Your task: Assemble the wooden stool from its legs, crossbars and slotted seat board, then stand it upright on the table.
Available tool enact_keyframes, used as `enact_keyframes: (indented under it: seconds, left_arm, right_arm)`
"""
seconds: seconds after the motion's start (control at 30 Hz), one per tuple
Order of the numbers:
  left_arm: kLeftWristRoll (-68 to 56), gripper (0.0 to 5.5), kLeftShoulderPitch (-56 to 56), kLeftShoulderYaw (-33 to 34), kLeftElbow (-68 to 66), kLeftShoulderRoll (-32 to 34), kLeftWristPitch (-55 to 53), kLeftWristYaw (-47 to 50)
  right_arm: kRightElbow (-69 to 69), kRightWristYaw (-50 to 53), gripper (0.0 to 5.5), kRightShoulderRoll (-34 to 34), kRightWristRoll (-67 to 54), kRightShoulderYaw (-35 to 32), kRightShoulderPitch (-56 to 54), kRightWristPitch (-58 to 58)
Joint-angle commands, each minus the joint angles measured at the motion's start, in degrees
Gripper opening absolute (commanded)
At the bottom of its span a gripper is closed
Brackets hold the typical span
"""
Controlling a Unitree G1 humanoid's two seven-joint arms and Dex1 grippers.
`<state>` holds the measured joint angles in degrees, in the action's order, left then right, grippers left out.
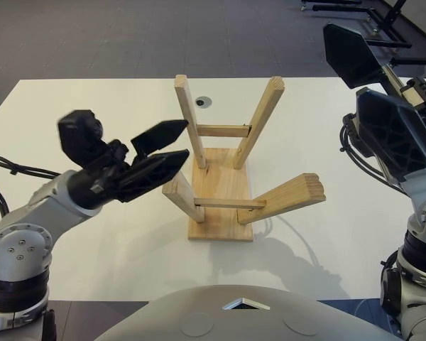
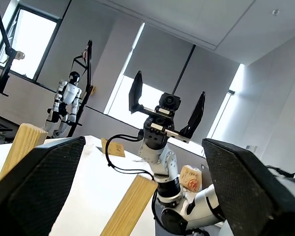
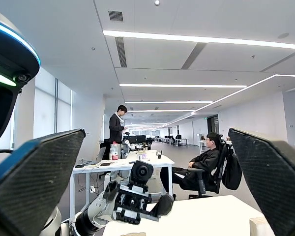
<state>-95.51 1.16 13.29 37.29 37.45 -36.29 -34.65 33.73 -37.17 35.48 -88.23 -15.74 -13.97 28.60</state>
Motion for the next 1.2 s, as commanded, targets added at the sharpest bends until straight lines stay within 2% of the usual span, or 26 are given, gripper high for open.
enact_keyframes:
  seconds: [0.03, 0.23, 0.33, 0.5, 0.7, 0.97, 1.03, 1.2]
  left_arm:
    - [-6.1, 4.35, 5.0, 3.0, -0.3, 0.6, 1.8, 4.1]
    - [-7.2, 4.35, 11.7, -4.9, -0.4, -2.3, 0.5, 12.8]
    - [-4.9, 4.35, 7.1, -9.5, 0.5, -2.0, -2.8, 13.7]
    - [8.9, 4.35, -1.2, -16.3, -0.9, -0.4, -6.5, 11.3]
    - [13.0, 4.35, -0.7, -14.0, -1.9, -1.5, -5.2, 8.4]
    - [9.9, 4.35, 2.5, -5.5, -1.6, -1.3, -2.8, 6.9]
    - [10.6, 4.35, 3.0, -4.5, -2.3, -1.3, -2.6, 6.6]
    - [7.8, 4.35, 2.5, 1.5, -2.0, -0.6, -1.2, 7.0]
  right_arm:
    - [-0.2, 0.5, 5.37, -1.0, 1.0, -0.7, -0.5, -0.1]
    - [-0.3, -0.2, 5.37, -1.7, 2.8, 0.5, 0.1, 0.9]
    - [-0.6, -1.1, 5.37, -1.3, 3.8, 1.2, 0.2, 1.8]
    - [-1.0, -1.4, 5.37, -0.9, 4.3, 1.2, -0.8, 2.8]
    - [-1.1, -1.3, 5.37, -1.2, 4.5, 0.9, -1.3, 3.0]
    - [-2.0, 0.0, 5.37, -3.2, 5.1, -1.2, -1.3, 0.9]
    - [-4.2, -0.2, 5.37, -3.3, 7.1, -3.1, -1.0, -0.5]
    - [-15.1, -9.2, 5.37, 3.1, 24.6, -6.0, 7.0, -4.5]
